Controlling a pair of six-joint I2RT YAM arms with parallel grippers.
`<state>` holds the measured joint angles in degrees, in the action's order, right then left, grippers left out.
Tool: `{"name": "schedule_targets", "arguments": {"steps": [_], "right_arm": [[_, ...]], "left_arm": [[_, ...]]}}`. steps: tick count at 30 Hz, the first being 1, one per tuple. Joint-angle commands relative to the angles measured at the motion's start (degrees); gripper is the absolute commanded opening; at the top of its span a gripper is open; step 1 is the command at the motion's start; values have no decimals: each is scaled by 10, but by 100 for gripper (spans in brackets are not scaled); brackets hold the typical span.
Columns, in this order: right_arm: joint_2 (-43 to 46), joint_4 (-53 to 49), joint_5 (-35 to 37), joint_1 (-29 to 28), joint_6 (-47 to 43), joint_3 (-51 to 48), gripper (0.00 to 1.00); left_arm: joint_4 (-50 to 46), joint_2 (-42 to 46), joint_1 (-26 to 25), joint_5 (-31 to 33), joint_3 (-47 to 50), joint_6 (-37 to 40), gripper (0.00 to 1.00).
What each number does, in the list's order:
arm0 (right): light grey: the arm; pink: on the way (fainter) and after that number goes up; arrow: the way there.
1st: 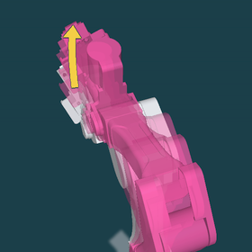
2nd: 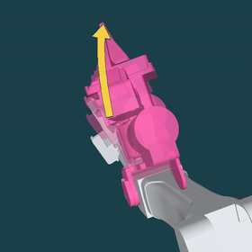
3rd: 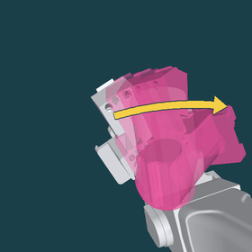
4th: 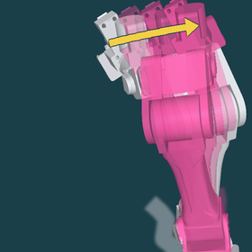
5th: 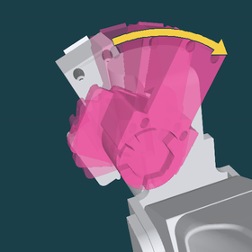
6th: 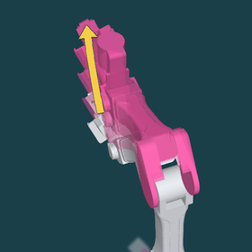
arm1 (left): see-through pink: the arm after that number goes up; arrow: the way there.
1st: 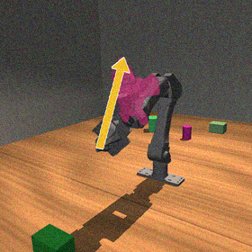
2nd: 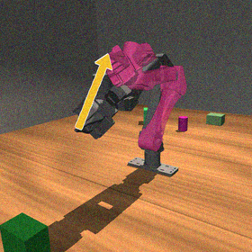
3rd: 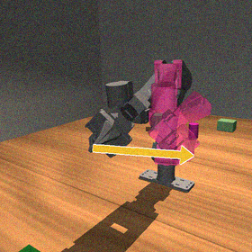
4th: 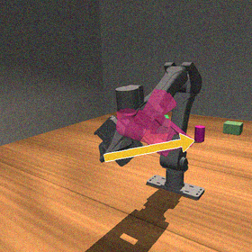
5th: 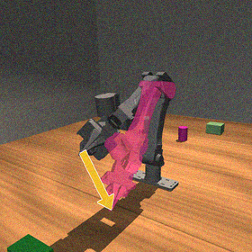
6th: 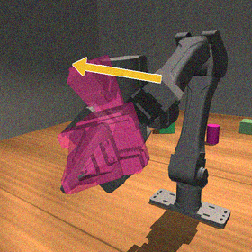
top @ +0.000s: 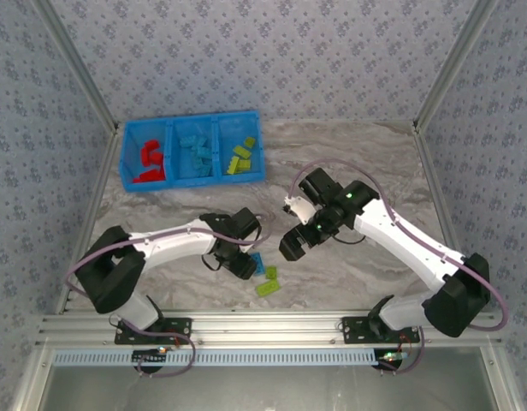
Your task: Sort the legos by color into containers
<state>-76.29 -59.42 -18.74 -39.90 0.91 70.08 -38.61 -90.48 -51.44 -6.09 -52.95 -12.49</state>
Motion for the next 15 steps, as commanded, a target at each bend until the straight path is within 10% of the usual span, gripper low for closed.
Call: {"name": "schedule_targets", "arguments": {"steps": [1,15], "right_arm": [[19,10,-5,4,16,1,100],[35,46,-34,11,27,-11,100]], "left_arm": [[-11,-17,-4,8,-20,4,50],[10,76,41,35,-11,2,23]]}}
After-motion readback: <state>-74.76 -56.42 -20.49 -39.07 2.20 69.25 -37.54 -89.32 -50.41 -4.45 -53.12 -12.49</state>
